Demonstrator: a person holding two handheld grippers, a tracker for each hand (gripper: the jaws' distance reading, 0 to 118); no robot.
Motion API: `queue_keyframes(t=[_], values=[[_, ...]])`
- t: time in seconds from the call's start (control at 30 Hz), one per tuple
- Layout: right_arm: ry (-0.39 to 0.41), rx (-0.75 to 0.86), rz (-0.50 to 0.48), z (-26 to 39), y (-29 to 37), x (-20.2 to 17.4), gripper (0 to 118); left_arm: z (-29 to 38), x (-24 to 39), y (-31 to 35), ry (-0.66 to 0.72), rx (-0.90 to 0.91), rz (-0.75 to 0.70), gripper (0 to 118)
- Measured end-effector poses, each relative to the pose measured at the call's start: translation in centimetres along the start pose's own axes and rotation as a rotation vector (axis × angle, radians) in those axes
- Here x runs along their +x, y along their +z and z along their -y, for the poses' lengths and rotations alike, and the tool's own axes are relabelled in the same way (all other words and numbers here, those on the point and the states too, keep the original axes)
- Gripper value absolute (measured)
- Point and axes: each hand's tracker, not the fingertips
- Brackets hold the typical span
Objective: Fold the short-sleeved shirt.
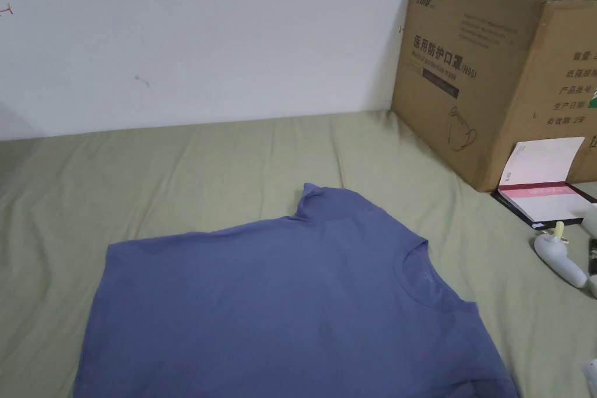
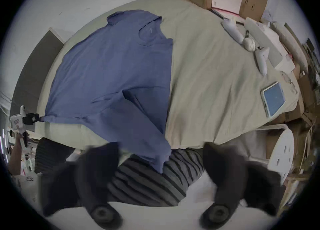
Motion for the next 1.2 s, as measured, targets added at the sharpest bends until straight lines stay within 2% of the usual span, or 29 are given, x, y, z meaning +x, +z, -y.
queue_keyframes(t=[0.1, 0.2, 0.27, 0.33, 0.37, 0.4, 0.43, 0.47, 0.5, 0.53, 0.57, 0.6, 0.67, 0.7, 0.73, 0.77, 0.87, 0.9, 0.93, 0.97, 1.0, 1.03, 1.07, 1.1, 1.2], values=[[-0.014, 0.066, -0.002, -0.7, 1.5, -0.9, 108, -0.3, -0.7, 2.1, 0.117, 0.057, 0.093, 101], [-0.038, 0.248, -0.022, -1.6, 3.9, -3.1, 108, -1.0, 0.2, 4.9, 0.145, 0.204, 0.128, 101], [-0.040, 0.418, -0.086, -2.2, 5.8, -5.3, 108, -1.2, 1.8, 6.9, 0.135, 0.349, 0.102, 101], [-0.036, 0.586, -0.166, -2.7, 7.0, -7.6, 105, -1.3, 3.5, 8.6, 0.112, 0.511, 0.043, 94], [-0.025, 0.660, -0.206, -2.8, 7.4, -8.7, 102, -1.1, 4.6, 9.4, 0.095, 0.590, 0.001, 85], [-0.002, 0.738, -0.248, -3.0, 7.8, -10.2, 87, -0.9, 5.7, 10.1, 0.076, 0.682, -0.033, 62], [0.024, 0.803, -0.265, -3.2, 7.8, -11.6, 72, -0.9, 6.6, 10.5, 0.062, 0.745, -0.049, 48], [0.045, 0.864, -0.265, -3.5, 7.7, -13.0, 62, -1.0, 7.5, 10.8, 0.051, 0.789, -0.053, 40], [0.062, 0.904, -0.257, -3.7, 7.7, -14.2, 62, -1.3, 8.1, 11.0, 0.039, 0.819, -0.061, 40], [0.091, 0.939, -0.228, -4.0, 7.7, -15.7, 26, -1.5, 8.7, 11.1, 0.025, 0.838, -0.077, 14], [0.129, 0.956, -0.187, -4.5, 7.6, -16.9, 2, -1.9, 9.5, 11.0, 0.008, 0.843, -0.088, 0], [0.144, 0.970, -0.173, -5.0, 7.3, -17.3, 2, -2.2, 9.7, 10.9, 0.003, 0.837, -0.064, 0], [0.183, 0.935, -0.288, -5.8, 7.5, -18.2, 2, -3.2, 9.8, 11.0, -0.032, 0.768, -0.024, 0], [0.177, 0.925, -0.301, -5.8, 7.8, -18.7, 2, -3.3, 9.7, 10.9, -0.018, 0.732, -0.052, 0], [0.176, 0.917, -0.265, -5.9, 7.9, -19.1, 2, -4.3, 8.5, 11.0, -0.002, 0.647, -0.081, 0], [0.185, 0.909, -0.226, -5.8, 8.0, -19.3, 2, -4.9, 7.8, 10.6, 0.016, 0.514, -0.075, 0], [0.207, 0.845, -0.267, -5.5, 7.7, -19.4, 2, -4.8, 6.1, 7.5, 0.150, 0.024, -0.069, 1], [0.215, 0.825, -0.275, -5.4, 7.3, -19.3, 2, -3.9, 5.0, 6.3, 0.179, -0.007, -0.039, 2], [0.222, 0.808, -0.276, -5.2, 6.9, -19.2, 2, -3.1, 3.9, 5.1, 0.199, -0.009, -0.008, 10], [0.226, 0.798, -0.277, -5.0, 6.6, -19.0, 2, -2.4, 3.3, 4.0, 0.238, -0.029, 0.000, 32], [0.237, 0.780, -0.284, -4.7, 6.4, -19.0, 2, -1.7, 2.4, 2.7, 0.284, -0.071, -0.013, 88], [0.241, 0.764, -0.283, -4.5, 6.0, -18.8, 2, -1.1, 1.5, 1.4, 0.308, -0.113, -0.038, 114], [0.241, 0.747, -0.281, -4.4, 5.7, -18.7, 2, -0.5, 1.1, 0.2, 0.314, -0.155, -0.064, 117], [0.235, 0.728, -0.287, -4.3, 5.3, -18.5, 2, -0.3, 0.7, -0.8, 0.293, -0.139, -0.089, 112], [0.202, 0.689, -0.306, -4.0, 4.5, -18.0, 2, 0.5, 1.1, -3.7, 0.232, -0.170, -0.173, 110]])
